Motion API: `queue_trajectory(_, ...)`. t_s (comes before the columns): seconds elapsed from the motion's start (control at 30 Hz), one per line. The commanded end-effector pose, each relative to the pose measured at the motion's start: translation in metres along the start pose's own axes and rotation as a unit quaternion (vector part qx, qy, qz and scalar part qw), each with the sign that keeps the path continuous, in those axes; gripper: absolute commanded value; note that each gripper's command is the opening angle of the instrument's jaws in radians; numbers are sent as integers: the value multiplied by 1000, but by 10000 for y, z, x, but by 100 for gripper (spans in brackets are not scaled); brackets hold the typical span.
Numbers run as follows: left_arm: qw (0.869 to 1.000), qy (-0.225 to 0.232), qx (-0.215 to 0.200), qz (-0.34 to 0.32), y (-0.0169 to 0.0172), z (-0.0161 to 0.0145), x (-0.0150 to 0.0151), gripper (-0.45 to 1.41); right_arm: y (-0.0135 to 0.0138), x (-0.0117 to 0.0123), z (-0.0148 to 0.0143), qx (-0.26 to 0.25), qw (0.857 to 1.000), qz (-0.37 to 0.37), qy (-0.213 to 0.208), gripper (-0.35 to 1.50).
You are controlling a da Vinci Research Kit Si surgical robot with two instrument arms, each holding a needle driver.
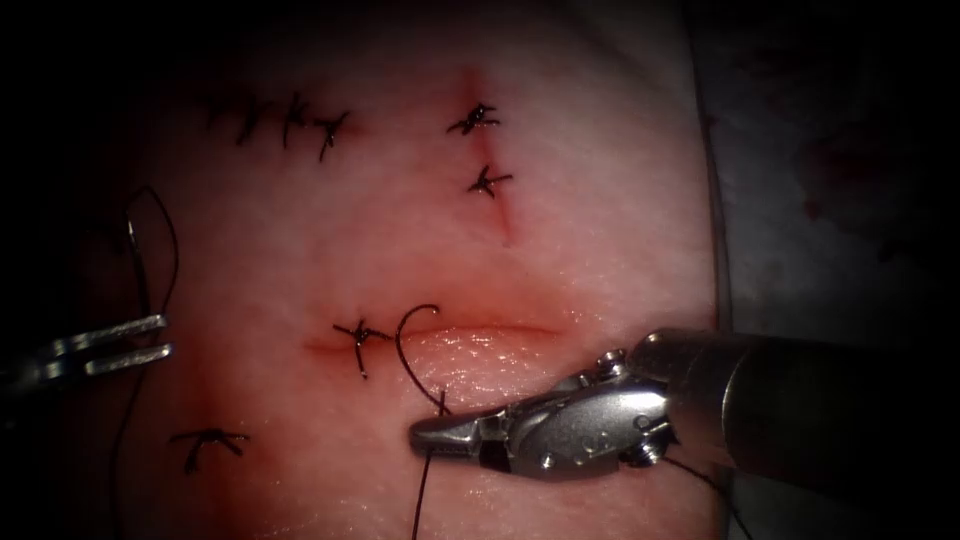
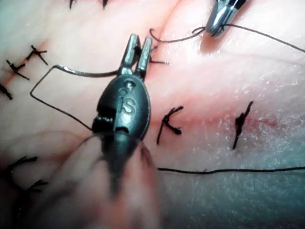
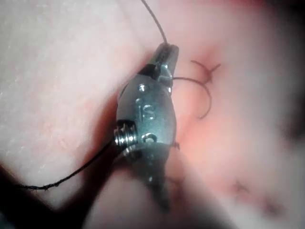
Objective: Wound Closure
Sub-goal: Pull the suture through the skin with the right gripper.
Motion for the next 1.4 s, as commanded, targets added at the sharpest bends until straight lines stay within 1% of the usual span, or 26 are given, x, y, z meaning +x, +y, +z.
queue_trajectory(0.03,1000,1,0,0,-1,7,-5,-45,0,-2,5,4,1000,-2,1,-35)
queue_trajectory(0.07,1000,1,0,0,-1,7,-5,-45,-1,-2,3,4,1000,-3,2,-35)
queue_trajectory(0.1,1000,1,0,0,-1,8,-5,-45,-8,5,-3,8,1000,-2,6,-35)
queue_trajectory(0.13,1000,1,0,0,-1,8,-5,-45,-8,5,-3,8,1000,-2,6,-35)
queue_trajectory(0.2,1000,0,-1,1,0,8,-6,-45,-16,17,-8,11,1000,1,11,-35)
queue_trajectory(0.3,1000,-1,-1,1,0,10,-7,-45,-33,48,-18,18,1000,1,22,-35)
queue_trajectory(0.4,1000,-2,-3,1,1,12,-8,-45,-49,88,-26,26,999,1,35,-35)
queue_trajectory(0.43,1000,-3,-3,2,2,13,-8,-45,-56,106,-29,29,999,-2,41,-35)
queue_trajectory(0.5,1000,-4,-4,2,2,14,-8,-45,-64,130,-34,33,998,-3,47,-35)
queue_trajectory(0.53,1000,-4,-4,2,2,14,-8,-45,-68,145,-36,35,998,-2,51,-35)
queue_trajectory(0.67,1000,-3,-5,2,2,14,-8,-45,-78,191,-41,41,997,-1,67,-35)
queue_trajectory(0.77,1000,-4,-7,2,2,14,-8,-45,-84,218,-44,46,996,-1,77,-35)
queue_trajectory(0.83,1000,-4,-7,2,2,14,-8,-45,-85,230,-46,48,995,6,82,-35)
queue_trajectory(0.87,1000,-4,-7,2,2,14,-8,-45,-83,234,-47,47,995,22,84,-35)
queue_trajectory(0.93,1000,-4,-7,2,3,14,-8,-45,-78,234,-48,42,995,35,86,-35)
queue_trajectory(0.97,1000,-4,-7,2,3,14,-8,-45,-67,226,-50,25,994,44,94,68)
queue_trajectory(1.0,1000,-4,-7,2,3,14,-8,-45,-67,226,-50,25,994,44,94,68)
queue_trajectory(1.03,1000,-3,-7,2,3,14,-8,-45,-60,221,-51,12,994,38,98,104)
queue_trajectory(1.07,1000,-3,-7,2,3,14,-8,-45,-54,214,-52,-2,995,26,101,131)
queue_trajectory(1.1,1000,-3,-7,2,3,14,-8,-45,-45,205,-54,-20,994,28,106,141)
queue_trajectory(1.13,1000,-3,-7,2,3,14,-8,-45,-39,198,-56,-34,993,31,110,146)
queue_trajectory(1.2,1000,-3,-8,2,3,13,-8,-45,-24,181,-62,-55,991,36,116,146)
queue_trajectory(1.3,1000,-4,-9,2,3,13,-8,-45,-6,155,-69,-63,992,32,109,148)
queue_trajectory(1.4,1000,-4,-9,2,3,13,-8,-45,4,131,-70,-68,992,33,97,146)
